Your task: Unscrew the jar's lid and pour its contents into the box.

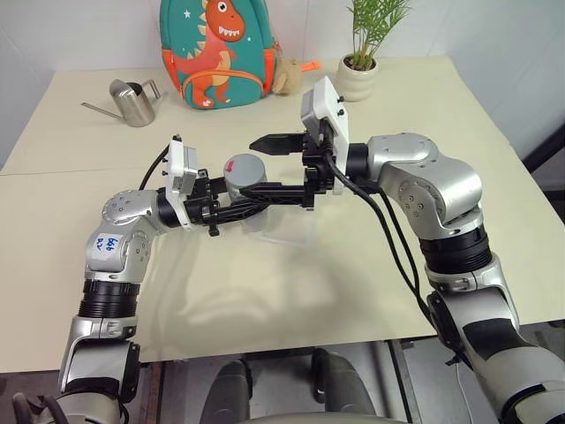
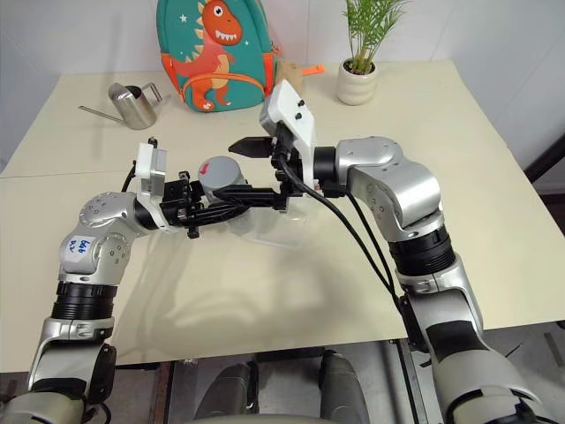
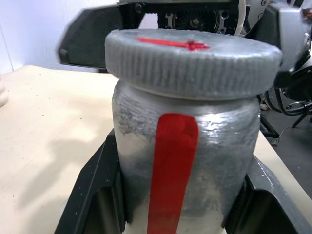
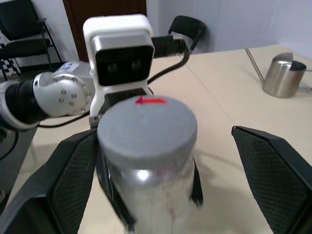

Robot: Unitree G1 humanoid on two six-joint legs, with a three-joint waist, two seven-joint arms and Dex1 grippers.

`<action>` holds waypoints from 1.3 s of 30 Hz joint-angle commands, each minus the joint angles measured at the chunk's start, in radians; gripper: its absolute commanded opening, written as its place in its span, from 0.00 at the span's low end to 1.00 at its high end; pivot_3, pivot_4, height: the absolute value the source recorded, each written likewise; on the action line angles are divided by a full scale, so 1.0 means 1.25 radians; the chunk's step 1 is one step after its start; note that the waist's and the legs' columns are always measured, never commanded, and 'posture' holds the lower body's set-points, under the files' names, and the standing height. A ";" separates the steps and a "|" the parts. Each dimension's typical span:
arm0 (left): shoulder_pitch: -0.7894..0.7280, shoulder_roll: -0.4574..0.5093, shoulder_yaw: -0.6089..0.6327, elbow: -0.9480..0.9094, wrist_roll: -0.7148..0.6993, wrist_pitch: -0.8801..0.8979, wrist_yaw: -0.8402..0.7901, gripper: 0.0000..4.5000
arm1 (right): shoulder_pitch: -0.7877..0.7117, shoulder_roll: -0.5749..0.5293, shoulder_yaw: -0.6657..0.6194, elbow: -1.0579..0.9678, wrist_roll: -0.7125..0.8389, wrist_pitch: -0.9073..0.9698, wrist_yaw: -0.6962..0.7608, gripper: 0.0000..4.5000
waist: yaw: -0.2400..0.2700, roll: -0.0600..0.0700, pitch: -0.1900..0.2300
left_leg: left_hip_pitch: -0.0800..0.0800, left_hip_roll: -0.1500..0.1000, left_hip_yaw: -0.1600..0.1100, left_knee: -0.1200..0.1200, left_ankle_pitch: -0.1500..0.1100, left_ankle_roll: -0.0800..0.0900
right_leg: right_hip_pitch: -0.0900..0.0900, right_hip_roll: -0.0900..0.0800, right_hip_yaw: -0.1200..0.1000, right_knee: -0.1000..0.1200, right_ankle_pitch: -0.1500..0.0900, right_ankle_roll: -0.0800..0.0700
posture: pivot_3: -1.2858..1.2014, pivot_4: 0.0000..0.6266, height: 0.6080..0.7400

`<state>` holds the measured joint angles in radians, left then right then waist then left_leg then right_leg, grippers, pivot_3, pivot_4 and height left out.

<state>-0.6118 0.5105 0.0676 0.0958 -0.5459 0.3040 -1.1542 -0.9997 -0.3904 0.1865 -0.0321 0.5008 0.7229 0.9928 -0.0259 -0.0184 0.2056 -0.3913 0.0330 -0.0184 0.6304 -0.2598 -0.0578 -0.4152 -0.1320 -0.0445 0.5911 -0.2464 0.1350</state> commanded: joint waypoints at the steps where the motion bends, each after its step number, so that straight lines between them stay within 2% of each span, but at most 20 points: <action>1: 0.003 -0.001 0.006 -0.017 -0.008 -0.013 -0.010 0.42 | 0.000 -0.013 -0.042 -0.025 0.022 -0.012 0.010 0.99 | 0.000 0.000 0.000 | 0.000 0.000 0.000 0.000 0.000 0.000 | 0.000 0.000 0.000 0.000 0.000 0.000 | 0.52 0.24 1.00; 7: 0.002 0.000 0.007 -0.015 -0.009 -0.012 -0.015 0.42 | 0.000 0.004 -0.039 -0.042 0.047 -0.008 0.028 0.99 | 0.001 0.000 0.000 | 0.000 0.000 0.000 0.000 0.000 0.000 | 0.000 0.000 0.000 0.000 0.000 0.000 | 0.52 0.24 1.00; 20: 0.004 0.000 0.007 -0.021 -0.008 -0.007 -0.015 0.42 | -0.022 0.053 -0.001 -0.006 0.018 -0.013 0.013 0.99 | 0.001 0.000 0.000 | 0.000 0.000 0.000 0.000 0.000 0.000 | 0.000 0.000 0.000 0.000 0.000 0.000 | 0.52 0.24 1.00; 23: 0.004 0.001 0.007 -0.023 -0.008 -0.006 -0.014 0.42 | -0.025 0.063 -0.008 -0.002 0.017 -0.017 0.005 0.87 | 0.001 0.000 0.000 | 0.000 0.000 0.000 0.000 0.000 0.000 | 0.000 0.000 0.000 0.000 0.000 0.000 | 0.52 0.24 1.00; 27: 0.005 0.000 0.006 -0.023 -0.008 -0.005 -0.012 0.42 | -0.030 0.072 -0.019 -0.010 0.028 -0.012 0.000 0.58 | 0.000 0.000 0.000 | 0.000 0.000 0.000 0.000 0.000 0.000 | 0.000 0.000 0.000 0.000 0.000 0.000 | 0.52 0.24 1.00; 30: 0.006 0.001 0.006 -0.024 -0.008 -0.004 -0.013 0.42 | -0.028 0.085 -0.038 -0.020 0.049 -0.003 -0.013 0.57 | 0.000 0.000 0.000 | 0.000 0.000 0.000 0.000 0.000 0.000 | 0.000 0.000 0.000 0.000 0.000 0.000 | 0.52 0.24 1.00; 34: 0.010 0.003 0.004 -0.026 -0.008 -0.002 -0.015 0.42 | -0.016 0.111 -0.133 -0.058 0.182 0.075 -0.044 0.57 | 0.001 0.000 0.000 | 0.000 0.000 0.000 0.000 0.000 0.000 | 0.000 0.000 0.000 0.000 0.000 0.000 | 0.52 0.24 1.00; 39: 0.020 0.005 0.004 -0.034 -0.012 -0.001 -0.014 0.42 | 0.032 0.073 -0.199 -0.101 0.246 0.140 -0.095 0.57 | 0.003 0.000 0.000 | 0.000 0.000 0.000 0.000 0.000 0.000 | 0.000 0.000 0.000 0.000 0.000 0.000 | 0.52 0.24 1.00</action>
<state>-0.5864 0.5113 0.0599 0.0838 -0.5519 0.3065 -1.1712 -0.9772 -0.2847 -0.0232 -0.1223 0.7758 0.8795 0.8988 -0.0221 -0.0188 0.2054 -0.3914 0.0330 -0.0185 0.6304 -0.2598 -0.0577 -0.4150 -0.1322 -0.0444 0.5909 -0.2464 0.1351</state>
